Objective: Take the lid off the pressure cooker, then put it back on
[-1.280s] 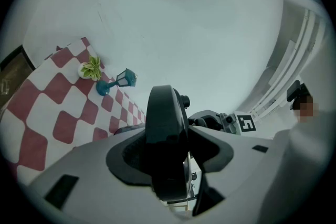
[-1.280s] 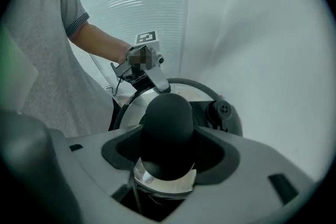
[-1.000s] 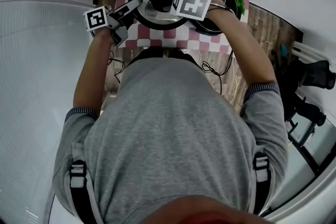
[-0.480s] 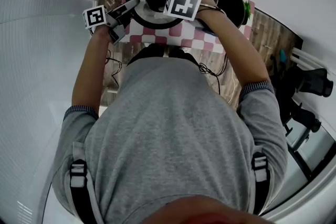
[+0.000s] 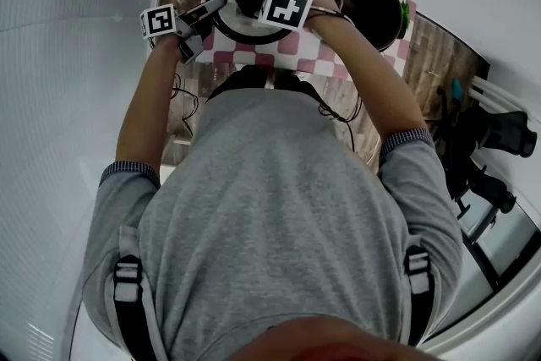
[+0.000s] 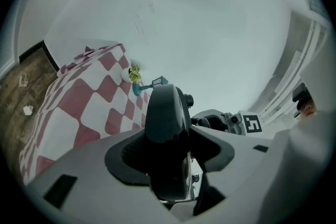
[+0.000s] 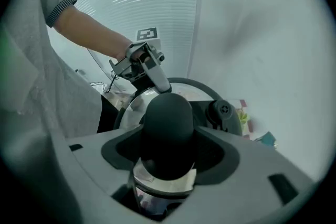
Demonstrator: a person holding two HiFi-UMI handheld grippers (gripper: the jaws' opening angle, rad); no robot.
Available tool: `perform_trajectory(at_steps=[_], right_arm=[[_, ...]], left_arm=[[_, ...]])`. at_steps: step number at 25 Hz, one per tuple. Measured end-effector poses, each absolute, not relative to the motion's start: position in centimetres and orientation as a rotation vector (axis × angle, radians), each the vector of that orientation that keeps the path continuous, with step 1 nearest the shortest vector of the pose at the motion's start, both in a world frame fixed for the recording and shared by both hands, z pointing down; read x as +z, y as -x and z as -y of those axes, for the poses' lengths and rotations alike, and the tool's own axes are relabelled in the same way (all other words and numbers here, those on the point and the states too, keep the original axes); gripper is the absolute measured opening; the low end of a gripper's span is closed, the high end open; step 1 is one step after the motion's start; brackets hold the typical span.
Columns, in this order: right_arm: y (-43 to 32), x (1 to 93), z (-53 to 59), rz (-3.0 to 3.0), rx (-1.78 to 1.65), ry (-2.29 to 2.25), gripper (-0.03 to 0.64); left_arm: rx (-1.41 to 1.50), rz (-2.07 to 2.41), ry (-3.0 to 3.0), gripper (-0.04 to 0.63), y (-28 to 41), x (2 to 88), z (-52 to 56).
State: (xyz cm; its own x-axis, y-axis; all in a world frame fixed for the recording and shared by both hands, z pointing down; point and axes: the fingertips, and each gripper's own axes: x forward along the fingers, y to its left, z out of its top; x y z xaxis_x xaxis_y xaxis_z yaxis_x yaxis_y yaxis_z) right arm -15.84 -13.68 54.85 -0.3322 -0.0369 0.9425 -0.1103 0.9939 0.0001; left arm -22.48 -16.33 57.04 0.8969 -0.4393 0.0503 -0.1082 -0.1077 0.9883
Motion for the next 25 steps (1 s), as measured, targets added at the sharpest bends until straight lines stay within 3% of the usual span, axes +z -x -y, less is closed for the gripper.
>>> perform_trajectory(at_steps=[25], right_arm=[[15.8, 65.1, 12.4, 1.889, 0.182, -0.122, 0.291]], left_arm=[[-0.124, 0.520, -1.628, 0.287, 23.0, 68.9, 15.7]])
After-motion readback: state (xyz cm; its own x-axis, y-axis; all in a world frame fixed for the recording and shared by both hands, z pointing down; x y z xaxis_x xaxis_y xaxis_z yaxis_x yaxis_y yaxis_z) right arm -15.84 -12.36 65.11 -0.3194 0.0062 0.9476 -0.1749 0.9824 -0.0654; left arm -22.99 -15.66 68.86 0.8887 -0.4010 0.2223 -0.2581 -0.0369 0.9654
